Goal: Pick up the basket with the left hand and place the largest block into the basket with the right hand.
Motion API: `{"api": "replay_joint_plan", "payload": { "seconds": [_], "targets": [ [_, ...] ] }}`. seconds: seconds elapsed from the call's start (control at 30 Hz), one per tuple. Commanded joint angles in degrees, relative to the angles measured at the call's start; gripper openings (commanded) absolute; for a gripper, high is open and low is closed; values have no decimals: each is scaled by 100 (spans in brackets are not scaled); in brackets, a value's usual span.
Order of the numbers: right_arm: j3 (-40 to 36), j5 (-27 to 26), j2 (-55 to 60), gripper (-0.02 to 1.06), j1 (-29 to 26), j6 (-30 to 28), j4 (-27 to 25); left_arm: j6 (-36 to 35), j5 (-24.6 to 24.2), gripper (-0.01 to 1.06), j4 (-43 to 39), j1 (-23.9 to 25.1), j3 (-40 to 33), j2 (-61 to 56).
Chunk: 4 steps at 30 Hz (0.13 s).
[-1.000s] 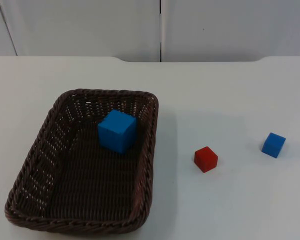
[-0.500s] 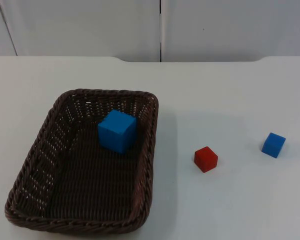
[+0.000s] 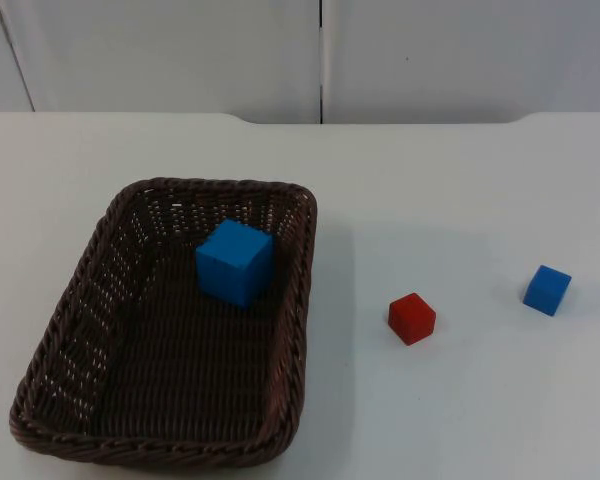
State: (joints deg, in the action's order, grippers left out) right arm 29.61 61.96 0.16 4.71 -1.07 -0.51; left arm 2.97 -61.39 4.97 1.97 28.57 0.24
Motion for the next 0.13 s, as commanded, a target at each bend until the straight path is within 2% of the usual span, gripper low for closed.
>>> {"api": "replay_joint_plan", "payload": {
  "seconds": [0.0, 0.1],
  "targets": [
    [-3, -23, -16, 105, -82, 19, 0, -27, -11, 105, -15, 15, -20, -24],
    [-3, -23, -16, 105, -282, 19, 0, -27, -11, 105, -15, 15, -20, -24]
  ]
}}
